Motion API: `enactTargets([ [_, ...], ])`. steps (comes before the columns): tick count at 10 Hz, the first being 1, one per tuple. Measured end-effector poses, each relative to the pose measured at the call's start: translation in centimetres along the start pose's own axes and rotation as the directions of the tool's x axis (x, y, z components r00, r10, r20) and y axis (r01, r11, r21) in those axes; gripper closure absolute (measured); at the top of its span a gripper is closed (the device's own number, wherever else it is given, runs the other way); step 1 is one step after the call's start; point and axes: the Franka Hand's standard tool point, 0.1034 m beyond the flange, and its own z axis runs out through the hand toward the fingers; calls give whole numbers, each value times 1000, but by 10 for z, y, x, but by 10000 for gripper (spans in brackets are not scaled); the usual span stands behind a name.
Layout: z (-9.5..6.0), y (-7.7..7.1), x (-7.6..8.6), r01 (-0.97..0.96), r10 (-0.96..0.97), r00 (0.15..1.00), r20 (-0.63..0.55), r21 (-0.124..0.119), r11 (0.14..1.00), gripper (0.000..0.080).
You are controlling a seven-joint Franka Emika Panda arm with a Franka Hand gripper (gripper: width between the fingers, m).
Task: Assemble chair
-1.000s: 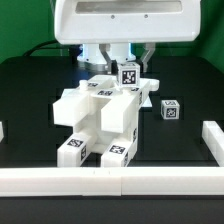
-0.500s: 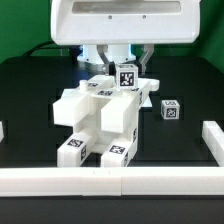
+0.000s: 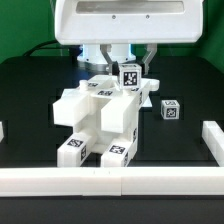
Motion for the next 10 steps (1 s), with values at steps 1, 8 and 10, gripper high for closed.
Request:
enactTargets([
  [1,-1,0,0,1,-1,1000,-1,1,1000,509],
  [8,-5,6,6,-7,7,1000,-9,-1,1000,509],
  [10,0,6,-2,-12,12,1000,-2,0,1000,509],
])
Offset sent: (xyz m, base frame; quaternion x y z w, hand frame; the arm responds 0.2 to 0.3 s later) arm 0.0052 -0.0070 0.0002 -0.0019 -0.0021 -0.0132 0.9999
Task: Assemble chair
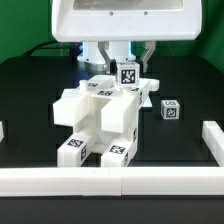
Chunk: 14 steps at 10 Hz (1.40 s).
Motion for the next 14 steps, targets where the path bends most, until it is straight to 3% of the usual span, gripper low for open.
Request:
enactTargets([
  [2,8,-8,-19,9,-9,1000,12,3,1000,509],
  [4,8,-8,-19,11,-11,1000,12,3,1000,509],
  [8,9,-3,-11,9,-9,1000,5,-3,1000,509],
  [12,10,17,8,11,-11,1000,-22,-14,1000,509],
  [14,10,17,8,11,-12,1000,-22,-15,1000,509],
])
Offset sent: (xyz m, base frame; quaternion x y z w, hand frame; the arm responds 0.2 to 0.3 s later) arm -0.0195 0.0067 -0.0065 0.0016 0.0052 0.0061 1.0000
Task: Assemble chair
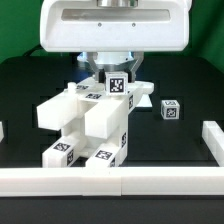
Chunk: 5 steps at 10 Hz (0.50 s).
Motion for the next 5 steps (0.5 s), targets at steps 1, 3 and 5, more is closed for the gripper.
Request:
enactTargets([
  [1,0,0,0,0,0,1000,0,0,1000,509],
  [3,0,0,0,0,0,1000,0,0,1000,509],
  [5,0,0,0,-7,7,1000,0,0,1000,509],
])
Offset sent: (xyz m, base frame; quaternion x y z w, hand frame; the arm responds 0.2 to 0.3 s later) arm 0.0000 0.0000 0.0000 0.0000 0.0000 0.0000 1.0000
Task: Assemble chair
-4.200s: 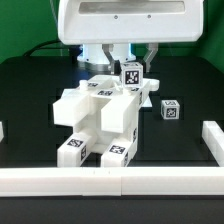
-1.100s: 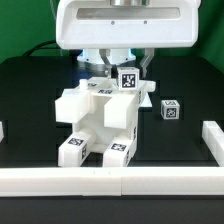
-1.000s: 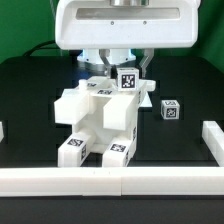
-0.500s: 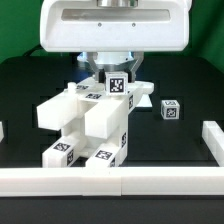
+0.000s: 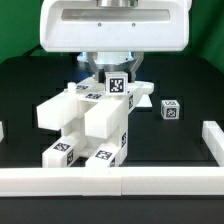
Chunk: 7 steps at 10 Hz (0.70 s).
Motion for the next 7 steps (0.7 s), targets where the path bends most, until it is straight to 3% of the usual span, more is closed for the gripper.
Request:
enactTargets([
  [2,0,0,0,-28,28,1000,0,1,1000,509],
  [7,0,-4,0,-340,340,940,1,9,940,509],
])
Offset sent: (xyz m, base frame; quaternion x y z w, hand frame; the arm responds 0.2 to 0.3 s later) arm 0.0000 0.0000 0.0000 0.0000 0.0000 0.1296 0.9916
